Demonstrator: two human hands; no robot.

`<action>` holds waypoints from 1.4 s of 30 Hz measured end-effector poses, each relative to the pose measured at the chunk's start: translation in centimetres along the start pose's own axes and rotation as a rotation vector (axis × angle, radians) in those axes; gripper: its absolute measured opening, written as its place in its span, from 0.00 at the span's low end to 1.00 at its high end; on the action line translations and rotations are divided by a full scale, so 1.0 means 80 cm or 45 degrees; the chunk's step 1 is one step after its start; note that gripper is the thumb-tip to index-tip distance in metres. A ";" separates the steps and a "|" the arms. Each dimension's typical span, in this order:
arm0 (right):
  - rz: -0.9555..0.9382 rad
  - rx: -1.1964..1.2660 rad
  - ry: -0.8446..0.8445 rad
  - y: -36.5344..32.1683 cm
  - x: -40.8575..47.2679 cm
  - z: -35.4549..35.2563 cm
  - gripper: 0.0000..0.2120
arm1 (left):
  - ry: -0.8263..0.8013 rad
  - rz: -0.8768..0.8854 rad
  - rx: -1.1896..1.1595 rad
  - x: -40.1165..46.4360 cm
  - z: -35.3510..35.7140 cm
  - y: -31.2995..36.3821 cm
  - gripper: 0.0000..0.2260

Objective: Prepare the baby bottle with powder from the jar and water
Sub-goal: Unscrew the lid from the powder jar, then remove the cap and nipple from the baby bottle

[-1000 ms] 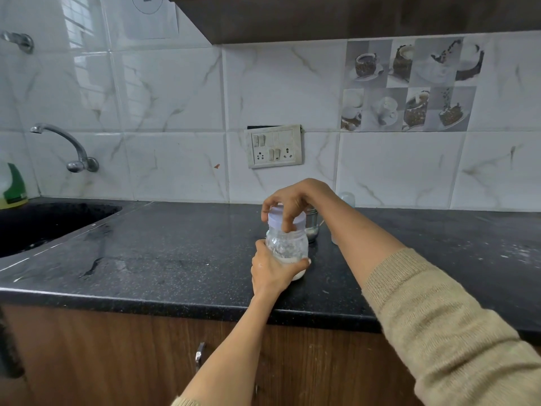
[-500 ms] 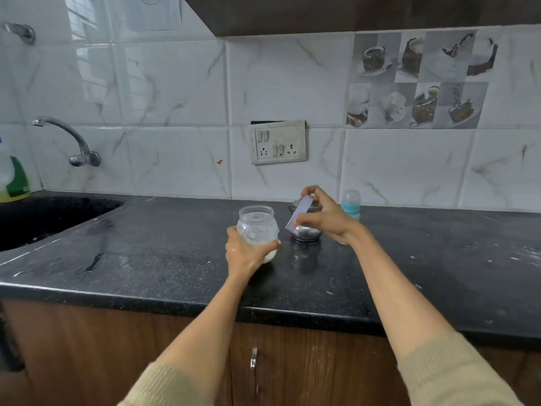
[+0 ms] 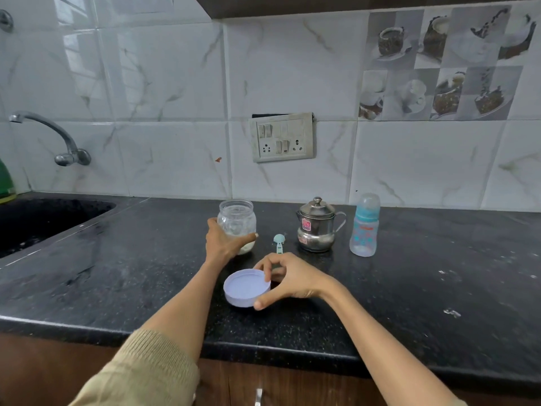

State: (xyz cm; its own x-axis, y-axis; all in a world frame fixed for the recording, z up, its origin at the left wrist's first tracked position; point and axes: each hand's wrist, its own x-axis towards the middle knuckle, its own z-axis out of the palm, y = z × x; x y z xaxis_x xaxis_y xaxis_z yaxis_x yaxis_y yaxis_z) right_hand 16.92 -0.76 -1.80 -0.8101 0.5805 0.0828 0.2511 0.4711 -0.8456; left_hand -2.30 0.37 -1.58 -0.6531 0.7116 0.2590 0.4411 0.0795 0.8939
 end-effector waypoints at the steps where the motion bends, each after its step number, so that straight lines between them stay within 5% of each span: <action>1: -0.001 -0.044 0.005 0.001 0.004 0.004 0.20 | -0.005 -0.002 0.008 0.005 0.001 -0.002 0.42; 23: 0.003 -0.330 0.094 0.012 0.026 0.020 0.20 | 0.051 -0.054 0.036 0.006 0.013 -0.008 0.42; 29: 0.008 -0.279 0.011 0.011 0.026 0.017 0.26 | 0.036 -0.056 0.001 -0.006 0.003 0.000 0.61; 32: 0.022 -0.188 0.000 0.011 0.018 0.008 0.28 | 0.108 -0.034 -0.010 -0.017 -0.007 0.006 0.62; 42: 0.100 -0.088 0.458 -0.004 -0.072 -0.063 0.26 | 0.274 0.349 0.038 -0.105 0.001 0.073 0.58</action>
State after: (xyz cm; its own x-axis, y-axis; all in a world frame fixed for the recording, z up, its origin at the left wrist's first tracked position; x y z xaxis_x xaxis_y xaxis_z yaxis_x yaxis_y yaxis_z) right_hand 24.16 -0.91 0.67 -0.5521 0.8072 0.2091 0.3505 0.4522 -0.8201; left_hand 5.80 -5.12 1.46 -0.6214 0.5460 0.5619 0.6336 -0.0717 0.7703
